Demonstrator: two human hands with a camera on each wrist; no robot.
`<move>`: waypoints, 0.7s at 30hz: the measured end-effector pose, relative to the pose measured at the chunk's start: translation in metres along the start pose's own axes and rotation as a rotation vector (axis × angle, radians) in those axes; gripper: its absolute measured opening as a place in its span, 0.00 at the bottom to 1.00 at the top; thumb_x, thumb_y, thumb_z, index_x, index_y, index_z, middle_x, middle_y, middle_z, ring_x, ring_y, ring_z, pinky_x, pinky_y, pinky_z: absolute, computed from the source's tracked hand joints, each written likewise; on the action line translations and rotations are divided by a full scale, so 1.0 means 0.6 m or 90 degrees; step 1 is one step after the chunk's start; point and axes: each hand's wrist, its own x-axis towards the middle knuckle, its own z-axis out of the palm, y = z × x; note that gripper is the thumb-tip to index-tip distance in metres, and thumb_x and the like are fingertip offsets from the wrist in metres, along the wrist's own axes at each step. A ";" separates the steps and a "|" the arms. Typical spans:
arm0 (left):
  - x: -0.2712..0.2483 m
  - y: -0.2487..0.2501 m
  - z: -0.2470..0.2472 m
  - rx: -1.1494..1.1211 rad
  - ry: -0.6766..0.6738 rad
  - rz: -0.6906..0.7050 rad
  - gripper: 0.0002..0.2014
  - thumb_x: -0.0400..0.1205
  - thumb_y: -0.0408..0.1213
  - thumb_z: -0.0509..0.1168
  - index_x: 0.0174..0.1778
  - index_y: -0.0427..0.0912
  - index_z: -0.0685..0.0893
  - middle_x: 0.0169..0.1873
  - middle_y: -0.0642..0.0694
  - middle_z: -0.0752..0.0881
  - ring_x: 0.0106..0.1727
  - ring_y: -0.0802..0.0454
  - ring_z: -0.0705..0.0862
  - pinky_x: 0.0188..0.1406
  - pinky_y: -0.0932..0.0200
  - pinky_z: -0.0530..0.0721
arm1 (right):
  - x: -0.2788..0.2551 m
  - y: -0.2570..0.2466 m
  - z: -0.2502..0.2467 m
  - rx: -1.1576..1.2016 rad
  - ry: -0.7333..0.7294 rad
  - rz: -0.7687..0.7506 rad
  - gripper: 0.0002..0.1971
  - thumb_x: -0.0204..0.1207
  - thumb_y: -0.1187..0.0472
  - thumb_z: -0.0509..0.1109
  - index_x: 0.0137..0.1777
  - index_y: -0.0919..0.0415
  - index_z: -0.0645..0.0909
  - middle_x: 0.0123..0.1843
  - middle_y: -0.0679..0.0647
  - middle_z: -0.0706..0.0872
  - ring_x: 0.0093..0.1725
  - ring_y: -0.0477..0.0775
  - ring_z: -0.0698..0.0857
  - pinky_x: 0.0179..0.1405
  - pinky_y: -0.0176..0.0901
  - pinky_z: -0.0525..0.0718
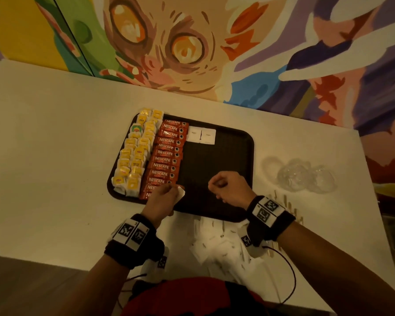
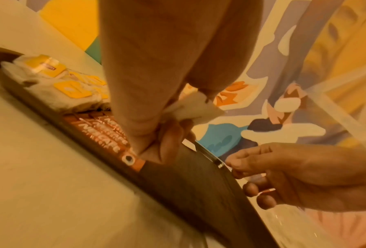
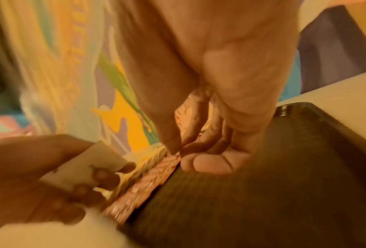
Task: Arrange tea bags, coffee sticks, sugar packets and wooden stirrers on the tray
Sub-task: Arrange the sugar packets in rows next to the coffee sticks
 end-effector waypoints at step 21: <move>-0.034 -0.103 0.069 0.332 -0.065 0.043 0.17 0.84 0.46 0.64 0.65 0.41 0.83 0.60 0.43 0.86 0.59 0.49 0.83 0.56 0.58 0.80 | -0.115 0.095 0.114 -0.375 0.086 0.080 0.20 0.78 0.37 0.67 0.45 0.55 0.77 0.46 0.53 0.84 0.44 0.55 0.85 0.42 0.48 0.84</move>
